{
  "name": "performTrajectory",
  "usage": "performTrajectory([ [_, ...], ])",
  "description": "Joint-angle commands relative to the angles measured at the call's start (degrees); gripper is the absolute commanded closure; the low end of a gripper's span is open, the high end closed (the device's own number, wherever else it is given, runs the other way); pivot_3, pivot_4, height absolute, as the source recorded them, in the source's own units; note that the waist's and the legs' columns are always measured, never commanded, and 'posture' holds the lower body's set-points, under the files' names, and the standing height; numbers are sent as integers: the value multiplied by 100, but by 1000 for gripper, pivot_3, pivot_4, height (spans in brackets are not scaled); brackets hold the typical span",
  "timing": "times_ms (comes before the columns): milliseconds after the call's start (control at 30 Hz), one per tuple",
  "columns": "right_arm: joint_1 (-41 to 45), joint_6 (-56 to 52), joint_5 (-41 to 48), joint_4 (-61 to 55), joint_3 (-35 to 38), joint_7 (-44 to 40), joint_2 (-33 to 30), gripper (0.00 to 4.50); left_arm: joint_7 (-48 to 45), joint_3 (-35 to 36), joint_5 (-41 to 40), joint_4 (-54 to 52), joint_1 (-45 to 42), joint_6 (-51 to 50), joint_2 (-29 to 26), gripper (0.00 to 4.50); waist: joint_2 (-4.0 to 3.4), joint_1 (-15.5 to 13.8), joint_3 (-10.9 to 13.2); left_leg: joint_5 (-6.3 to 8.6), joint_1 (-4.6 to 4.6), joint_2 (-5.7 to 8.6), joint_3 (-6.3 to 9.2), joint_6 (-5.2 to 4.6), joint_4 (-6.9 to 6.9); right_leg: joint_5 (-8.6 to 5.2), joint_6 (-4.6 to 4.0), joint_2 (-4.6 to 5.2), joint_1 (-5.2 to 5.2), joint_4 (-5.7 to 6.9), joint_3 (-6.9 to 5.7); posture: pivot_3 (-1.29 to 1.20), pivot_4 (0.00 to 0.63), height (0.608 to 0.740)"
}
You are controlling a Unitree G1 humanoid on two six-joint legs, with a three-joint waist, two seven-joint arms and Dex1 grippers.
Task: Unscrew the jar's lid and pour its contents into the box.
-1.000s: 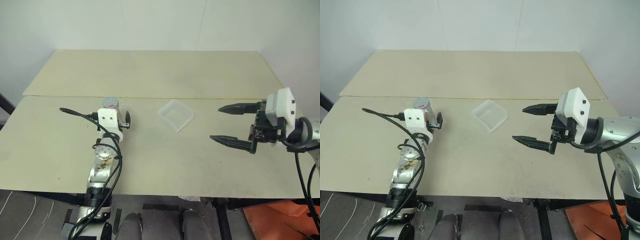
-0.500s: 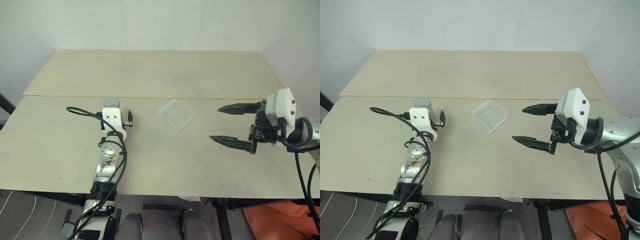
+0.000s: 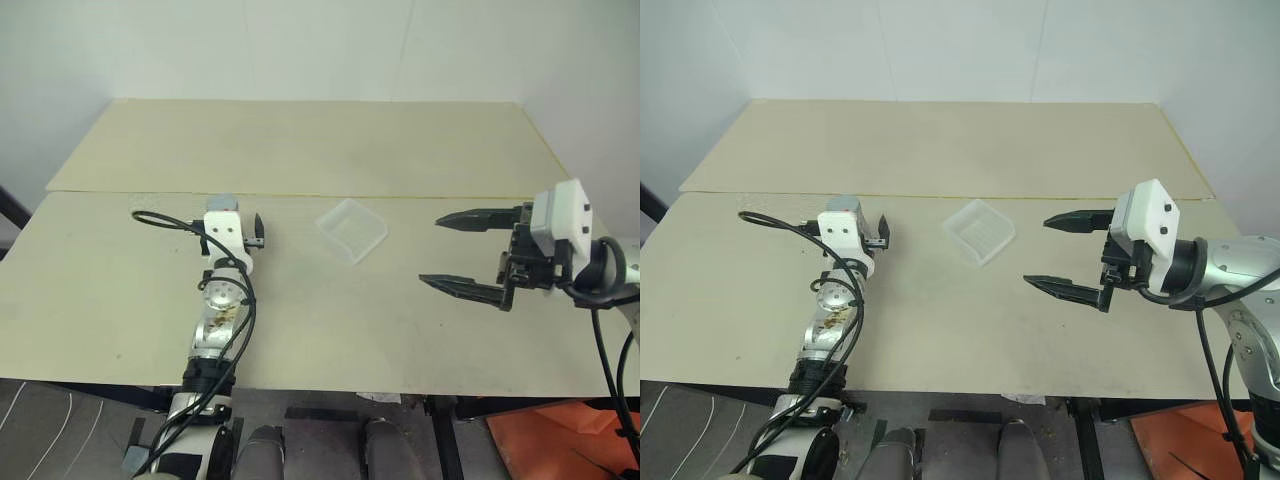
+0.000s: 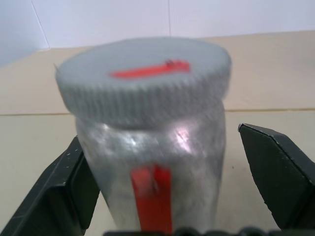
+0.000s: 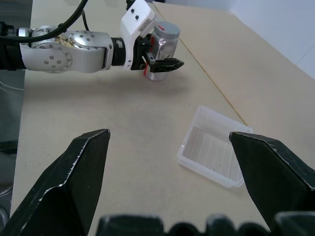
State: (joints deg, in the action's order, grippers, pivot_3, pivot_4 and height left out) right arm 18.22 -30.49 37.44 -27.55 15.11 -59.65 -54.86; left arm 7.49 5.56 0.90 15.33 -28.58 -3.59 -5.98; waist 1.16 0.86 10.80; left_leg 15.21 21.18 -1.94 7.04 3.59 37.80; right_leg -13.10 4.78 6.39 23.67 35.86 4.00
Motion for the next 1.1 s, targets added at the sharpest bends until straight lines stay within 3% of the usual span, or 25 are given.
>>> performTrajectory([
  [33, 11, -15, 168, -160, 243, 37, -74, 0, 15, 31, 50, -8, -83, 198, -40, 17, 0, -2, 0, 0, 0, 0, 0, 0, 0, 0, 0, 0, 0, 0, 0, 0, 150, 740],
  [67, -3, -14, 169, -168, 249, 40, -71, 0, 11, 28, 46, 4, -83, 207, -39, 17, 0, -4, 0, 0, 0, 0, 0, 0, 0, 0, 0, 0, 0, 0, 0, 0, 150, 740],
  [167, 21, -30, 185, -166, 247, 53, -77, 0, -1, 15, 38, 35, -110, 212, -31, 624, 0, -5, 0, 0, 0, 0, 0, 0, 0, 0, 0, 0, 0, 1, 0, 0, 150, 740],
  [300, 15, -31, 202, -185, 244, 86, -75, 0, 20, 20, 46, 25, -86, 210, -29, 1883, 0, -5, 0, 0, 0, 0, 0, 1, 0, 0, 0, 0, 0, 1, 0, 0, 150, 740],
  [400, 61, -31, 227, -169, 200, 127, -67, 0, -6, 25, 34, 20, -90, 197, -49, 2564, 0, -5, 0, -1, 0, 0, 0, 1, 0, 0, 0, 0, 0, 0, 0, 0, 150, 740],
  [567, 69, -11, 283, -225, 127, 255, 45, 0, -474, 4, -159, -314, -81, 36, -213, 2565, 0, -2, 0, -1, 0, 0, 0, 1, 0, 0, 0, 0, 0, 0, 0, 0, 150, 740],
  [867, 649, -117, 335, -129, -219, 804, 520, 0, -3547, 122, -1873, -1102, -615, -987, -1523, 2565, -1, 42, 0, -2, -1, -1, 0, 4, -1, 0, 0, -1, 1, 5, 0, 0, 150, 740],
  [1000, 1336, -557, 537, 38, -469, 1172, 786, 0, -5454, 108, -3049, -1184, -981, -1880, -2197, 2565, -2, 85, 1, -2, 2, -1, 2, 4, -2, 0, 1, 0, 2, 2, -2, 0, 150, 740],
  [1100, 1944, -955, 617, 232, -760, 1446, 1037, 0, -6728, -160, -3377, -1049, -1210, -2152, -2596, 2565, -3, 160, 2, -2, 2, -2, 5, 3, -3, -1, 0, -1, 3, 5, -3, 0, 150, 740],
])
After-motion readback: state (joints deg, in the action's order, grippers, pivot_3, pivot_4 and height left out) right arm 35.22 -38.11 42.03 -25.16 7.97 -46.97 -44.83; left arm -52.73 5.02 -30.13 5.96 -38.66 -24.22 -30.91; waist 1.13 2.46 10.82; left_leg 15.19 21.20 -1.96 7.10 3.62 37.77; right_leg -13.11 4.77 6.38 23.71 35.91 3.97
